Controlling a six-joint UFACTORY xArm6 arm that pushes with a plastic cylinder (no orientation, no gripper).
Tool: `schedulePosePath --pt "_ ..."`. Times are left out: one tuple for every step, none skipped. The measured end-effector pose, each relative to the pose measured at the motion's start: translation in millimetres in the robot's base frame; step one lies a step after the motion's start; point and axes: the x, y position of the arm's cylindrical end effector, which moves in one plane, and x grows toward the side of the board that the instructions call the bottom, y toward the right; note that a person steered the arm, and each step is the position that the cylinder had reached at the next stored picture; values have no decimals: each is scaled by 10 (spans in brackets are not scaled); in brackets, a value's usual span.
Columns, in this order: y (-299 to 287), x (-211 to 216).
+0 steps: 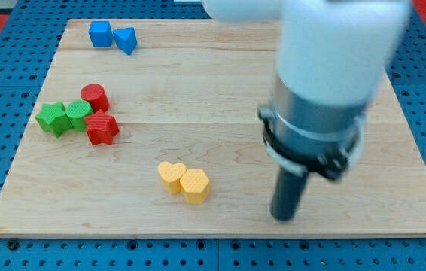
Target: Push the yellow blocks to right bottom of the red star
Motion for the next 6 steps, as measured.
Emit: schedulePosePath --pt "-234 22" --pt "-875 -388" --pt "-1608 -593" --pt "-1863 -604" --pt "-2205 -632" --pt "-2419 -647"
